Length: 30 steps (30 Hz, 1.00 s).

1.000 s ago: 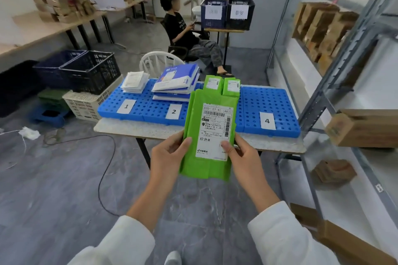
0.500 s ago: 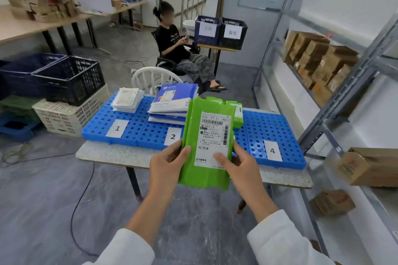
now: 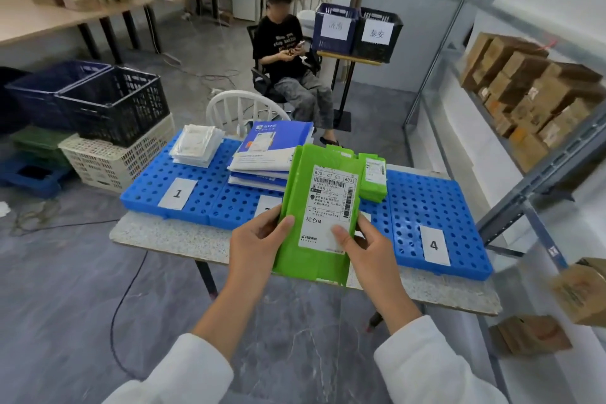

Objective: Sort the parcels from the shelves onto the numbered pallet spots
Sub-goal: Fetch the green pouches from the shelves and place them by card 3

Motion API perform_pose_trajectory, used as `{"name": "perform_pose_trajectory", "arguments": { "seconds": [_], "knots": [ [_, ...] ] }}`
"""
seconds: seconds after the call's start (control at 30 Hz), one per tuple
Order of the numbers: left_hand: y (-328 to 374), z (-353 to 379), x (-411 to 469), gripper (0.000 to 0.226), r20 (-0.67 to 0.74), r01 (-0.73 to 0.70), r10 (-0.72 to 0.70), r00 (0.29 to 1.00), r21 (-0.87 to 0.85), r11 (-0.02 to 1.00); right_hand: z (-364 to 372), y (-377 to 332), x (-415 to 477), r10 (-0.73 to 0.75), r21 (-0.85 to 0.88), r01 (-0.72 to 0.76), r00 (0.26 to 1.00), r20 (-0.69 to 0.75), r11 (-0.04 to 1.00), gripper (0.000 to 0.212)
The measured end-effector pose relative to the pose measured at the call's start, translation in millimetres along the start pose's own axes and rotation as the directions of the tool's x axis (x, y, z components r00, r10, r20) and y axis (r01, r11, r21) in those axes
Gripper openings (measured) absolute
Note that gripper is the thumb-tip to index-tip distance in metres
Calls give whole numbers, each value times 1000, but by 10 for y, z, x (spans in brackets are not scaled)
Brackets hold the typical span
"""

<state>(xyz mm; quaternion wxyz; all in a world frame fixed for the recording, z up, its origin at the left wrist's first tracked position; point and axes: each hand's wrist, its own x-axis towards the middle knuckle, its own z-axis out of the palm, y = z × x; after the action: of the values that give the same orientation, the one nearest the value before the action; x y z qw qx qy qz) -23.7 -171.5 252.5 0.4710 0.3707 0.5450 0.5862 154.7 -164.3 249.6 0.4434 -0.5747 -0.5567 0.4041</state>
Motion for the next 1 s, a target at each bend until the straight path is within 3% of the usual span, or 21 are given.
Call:
{"name": "perform_pose_trajectory", "arguments": {
  "seconds": [0.1,0.3,0.43,0.83,1.0],
  "knots": [
    [64,213,136,32,7,-9,9,1000,10,1000,-154,25,268,6,4,-6,1000,28,1000,50],
    [201,866,462,34,-18,-33,34,999,17,999,-606,159,856,0,70,-2,1000,16,998,80],
    [167,1227,601,35,-44,-44,46,998,31,999,-844,297,1150,-4,79,2,1000,22,997,88],
    [1,1715,1109,23,-39,-7,10,999,74,997,-1100,531,1738,23,94,-26,999,37,995,75],
    [-44,1784,1569,21,36,6,-8,999,63,998,-1020,501,2092,38,76,-39,999,8,996,44]
  ]
}}
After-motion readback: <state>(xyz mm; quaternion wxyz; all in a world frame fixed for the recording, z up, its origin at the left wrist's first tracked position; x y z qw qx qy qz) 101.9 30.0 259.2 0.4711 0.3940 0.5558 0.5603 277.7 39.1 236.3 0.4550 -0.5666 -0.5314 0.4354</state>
